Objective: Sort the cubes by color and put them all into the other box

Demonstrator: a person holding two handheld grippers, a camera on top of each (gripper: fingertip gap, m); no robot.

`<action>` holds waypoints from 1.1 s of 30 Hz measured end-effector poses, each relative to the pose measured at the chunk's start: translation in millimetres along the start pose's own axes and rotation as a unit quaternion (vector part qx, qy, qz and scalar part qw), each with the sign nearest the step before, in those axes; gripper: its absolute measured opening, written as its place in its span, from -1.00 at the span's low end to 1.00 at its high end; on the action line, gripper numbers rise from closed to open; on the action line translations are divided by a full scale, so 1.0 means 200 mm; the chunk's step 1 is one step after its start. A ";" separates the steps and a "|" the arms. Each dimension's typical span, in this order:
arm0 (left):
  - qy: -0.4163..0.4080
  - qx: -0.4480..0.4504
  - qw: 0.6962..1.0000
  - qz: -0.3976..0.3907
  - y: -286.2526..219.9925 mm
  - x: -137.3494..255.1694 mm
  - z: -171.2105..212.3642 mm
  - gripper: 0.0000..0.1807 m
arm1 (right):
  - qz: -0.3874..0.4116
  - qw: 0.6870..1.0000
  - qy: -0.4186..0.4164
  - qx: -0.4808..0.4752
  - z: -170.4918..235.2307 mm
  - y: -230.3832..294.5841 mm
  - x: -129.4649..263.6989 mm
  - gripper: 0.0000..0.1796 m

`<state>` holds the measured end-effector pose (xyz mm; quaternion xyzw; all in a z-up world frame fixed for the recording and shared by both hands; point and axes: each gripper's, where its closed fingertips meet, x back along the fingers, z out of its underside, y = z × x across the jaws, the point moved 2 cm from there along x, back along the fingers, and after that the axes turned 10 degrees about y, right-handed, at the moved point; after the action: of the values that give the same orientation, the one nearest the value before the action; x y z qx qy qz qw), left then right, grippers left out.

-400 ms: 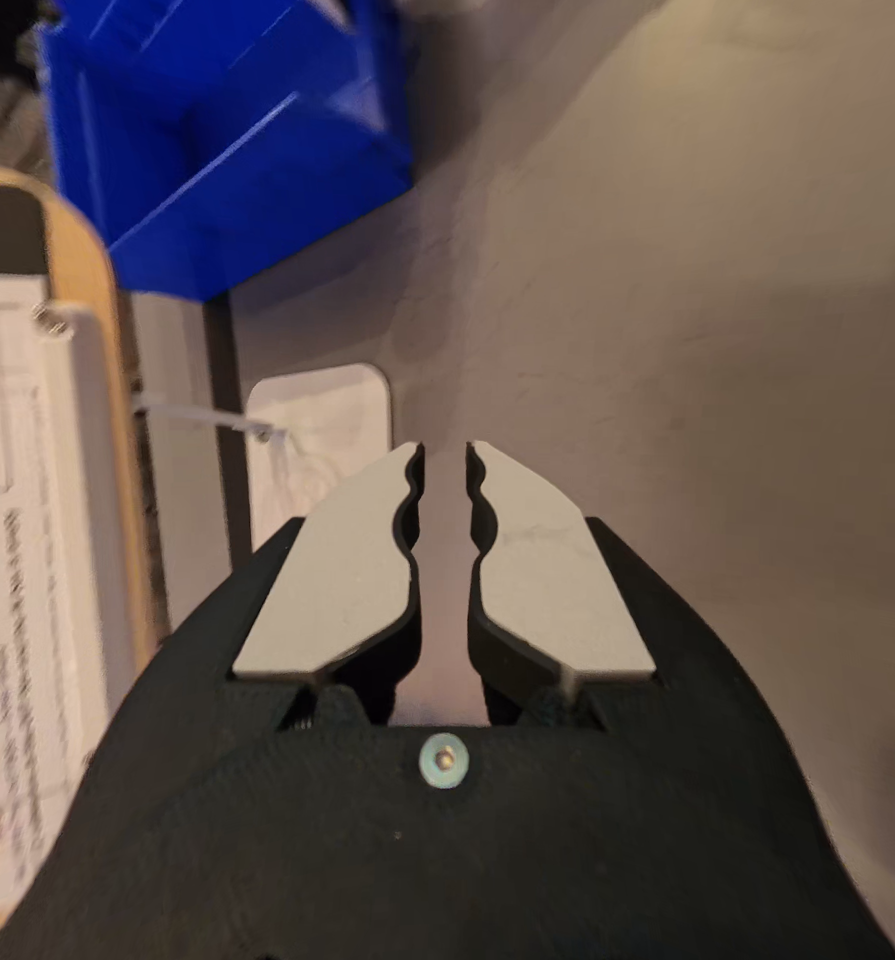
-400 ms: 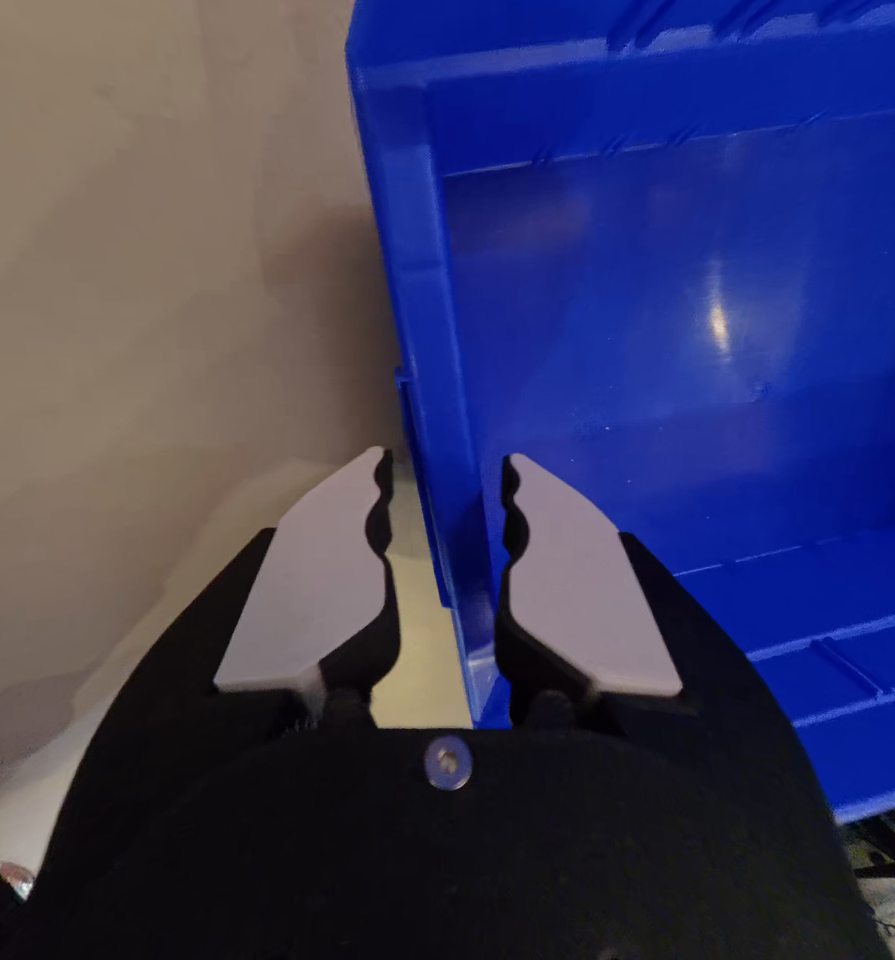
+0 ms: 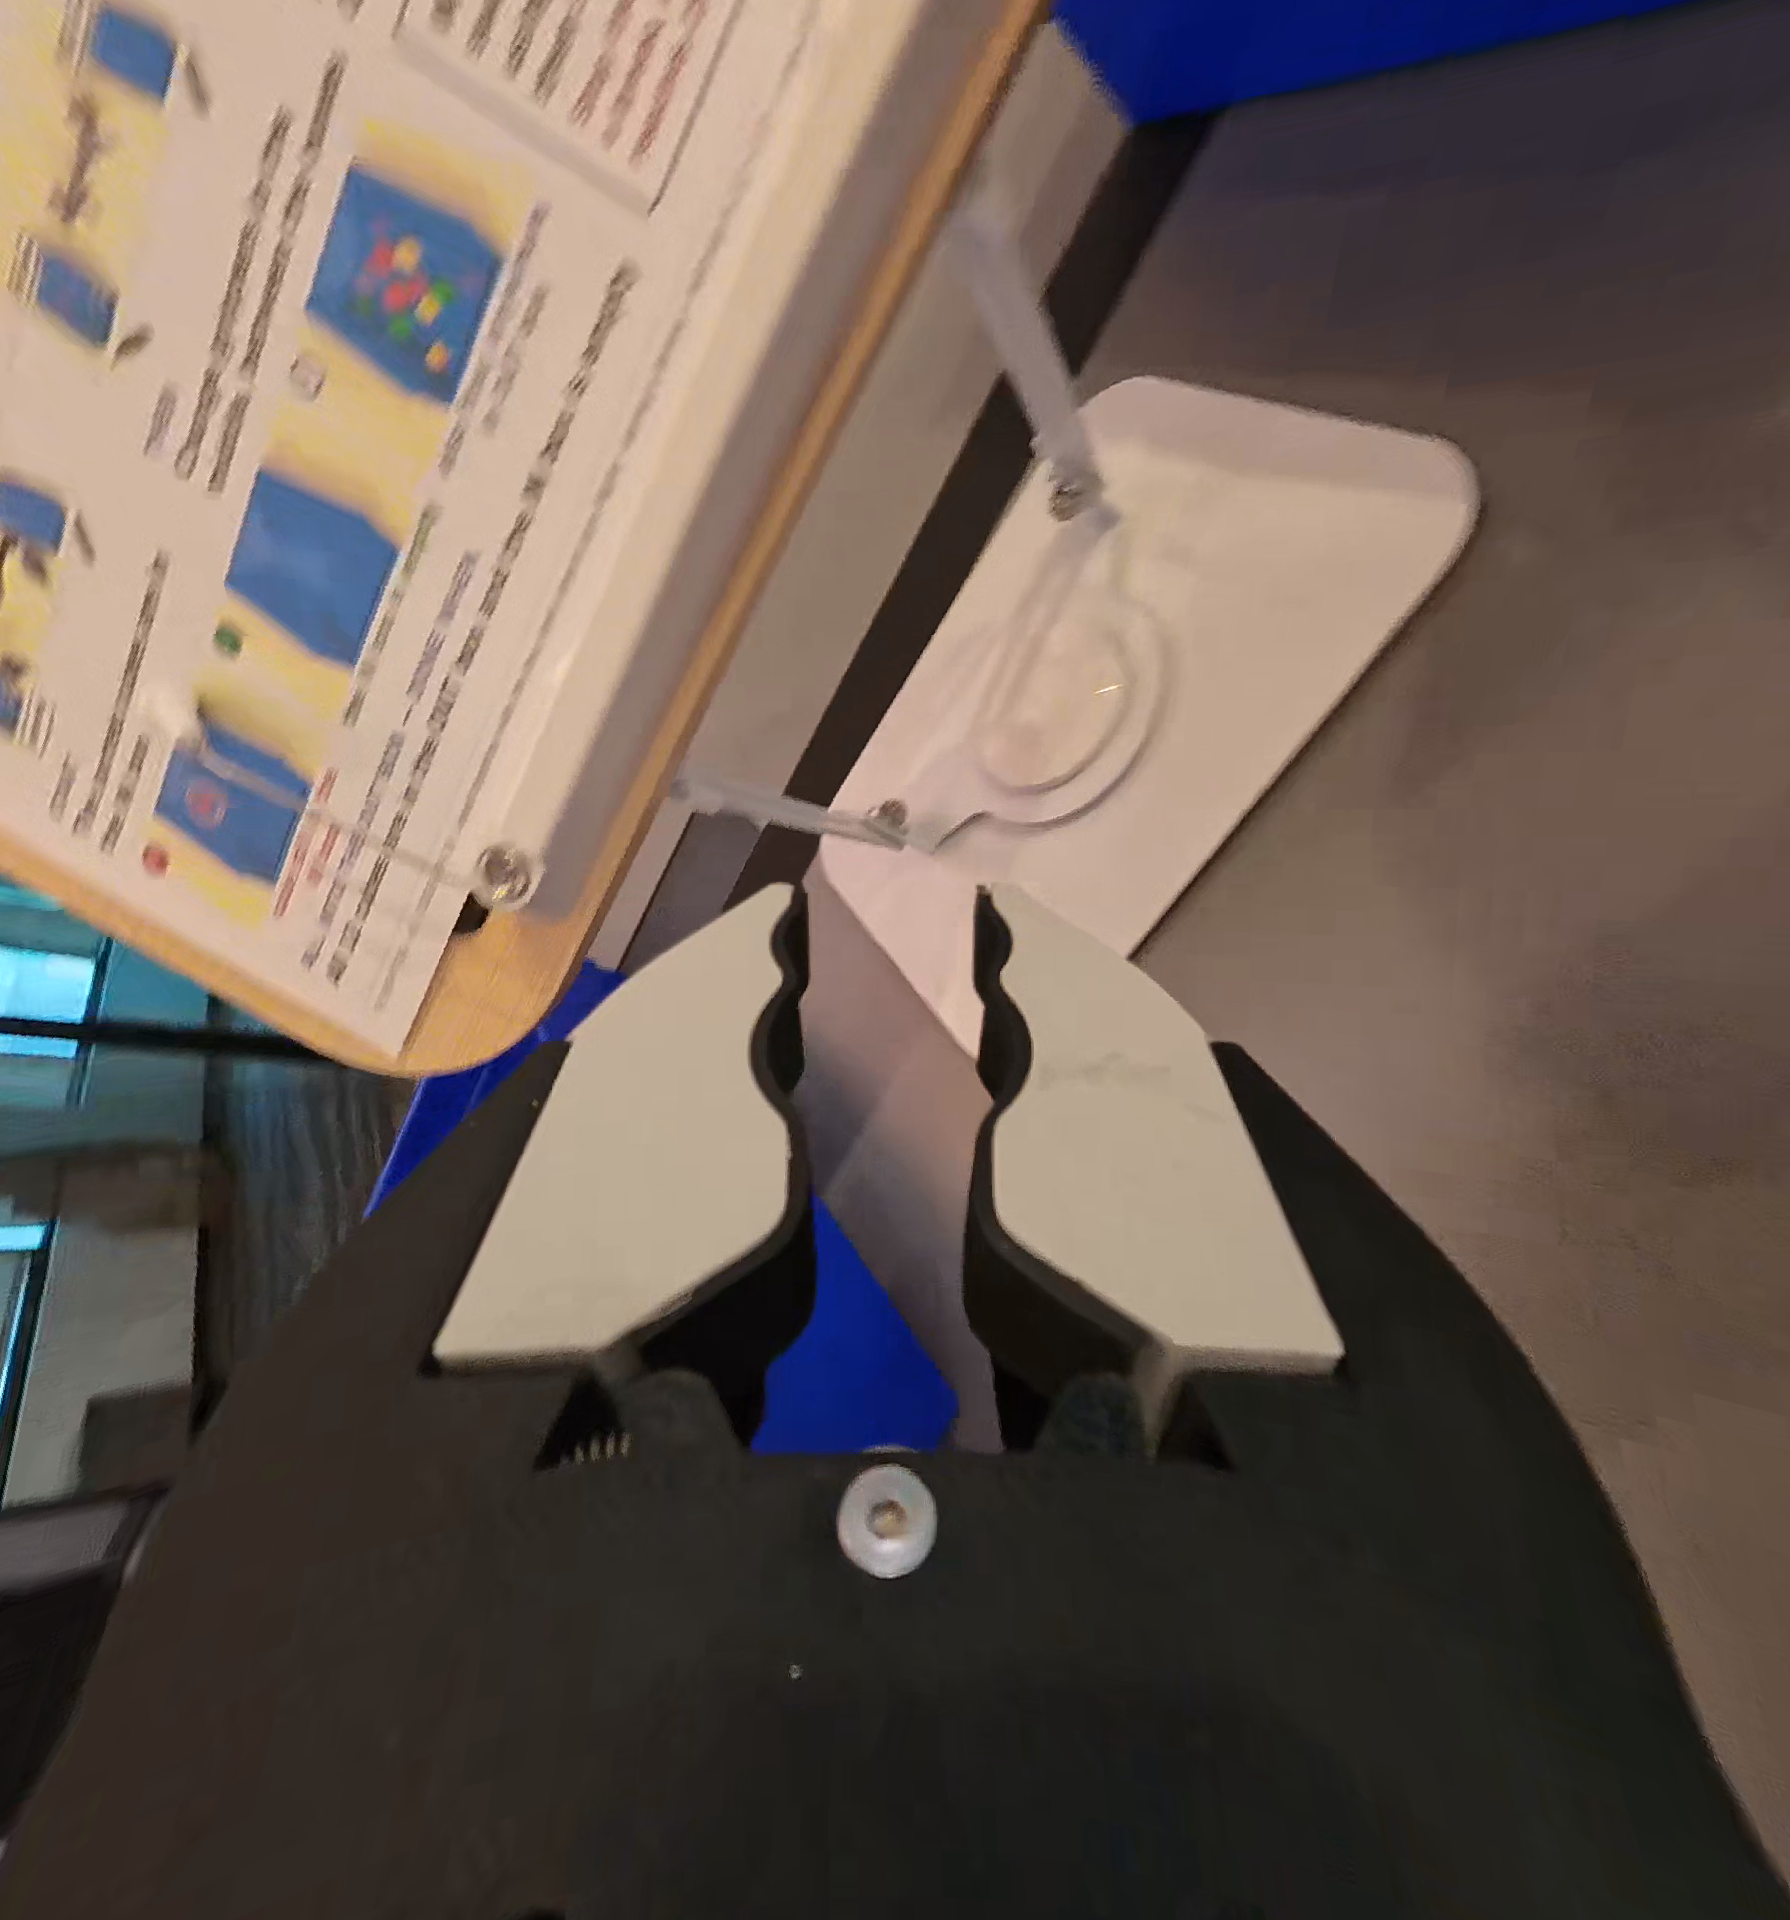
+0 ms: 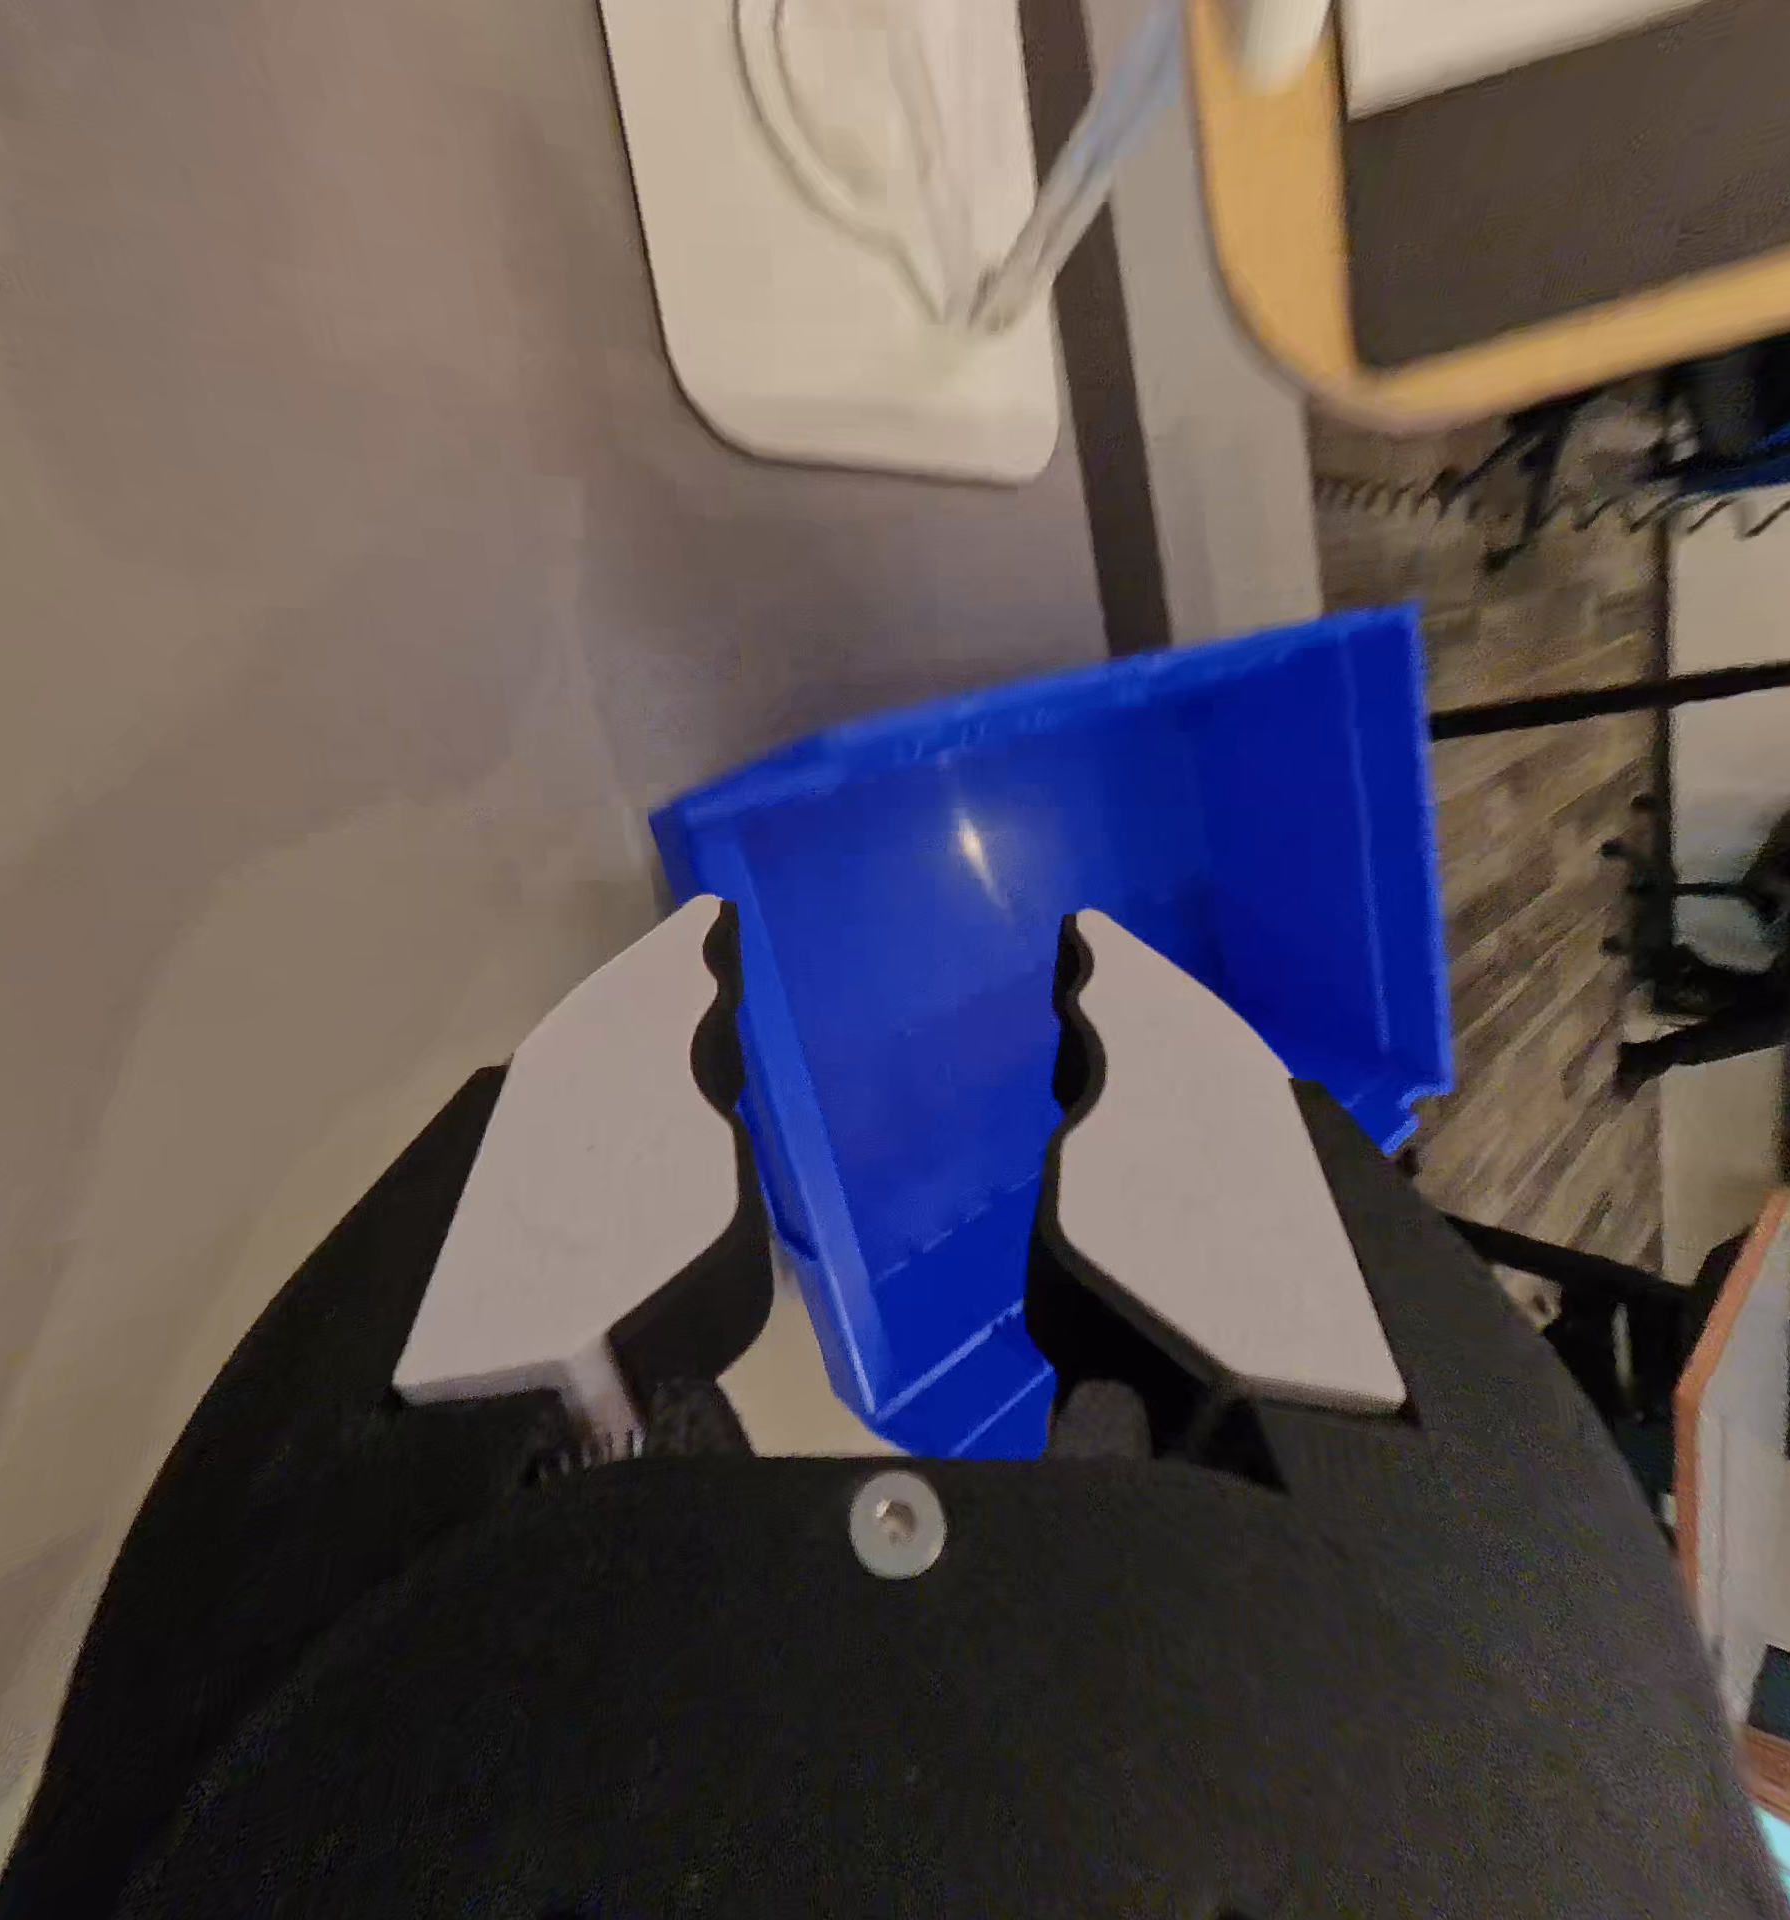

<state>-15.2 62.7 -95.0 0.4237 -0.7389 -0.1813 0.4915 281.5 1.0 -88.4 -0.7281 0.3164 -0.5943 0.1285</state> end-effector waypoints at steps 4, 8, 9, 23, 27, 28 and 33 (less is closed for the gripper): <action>0.020 0.053 0.998 -0.032 0.09 -0.02 0.09 -0.60 | 0.034 0.999 -0.035 0.024 -0.25 0.04 0.12 -0.36; 0.035 0.079 0.995 -0.044 0.14 -0.01 0.14 -0.58 | 0.022 0.997 -0.066 0.042 -0.45 0.08 0.15 -0.37; 0.035 0.083 0.995 -0.049 0.15 0.00 0.15 -0.59 | 0.022 0.996 -0.068 0.050 -0.49 0.09 0.14 -0.37; 0.031 0.111 0.993 -0.004 0.10 -0.01 0.28 -0.55 | -0.049 0.987 -0.134 0.071 -0.93 0.26 0.01 -0.34; 0.028 0.143 0.989 0.027 0.00 -0.04 0.38 -0.37 | -0.093 0.979 -0.173 0.056 -1.05 0.40 -0.15 -0.27; 0.027 0.151 0.988 0.033 -0.02 -0.05 0.40 -0.32 | -0.102 0.976 -0.185 0.046 -1.08 0.43 -0.18 -0.23; 0.050 0.193 0.979 0.033 -0.09 -0.12 0.50 0.06 | -0.118 0.957 -0.262 -0.036 -1.24 0.50 -0.33 -0.04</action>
<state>-90.6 56.1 -165.9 0.4943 -0.7483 0.0020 0.4424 9.9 12.2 -132.3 -0.8945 0.2048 -0.3819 0.1100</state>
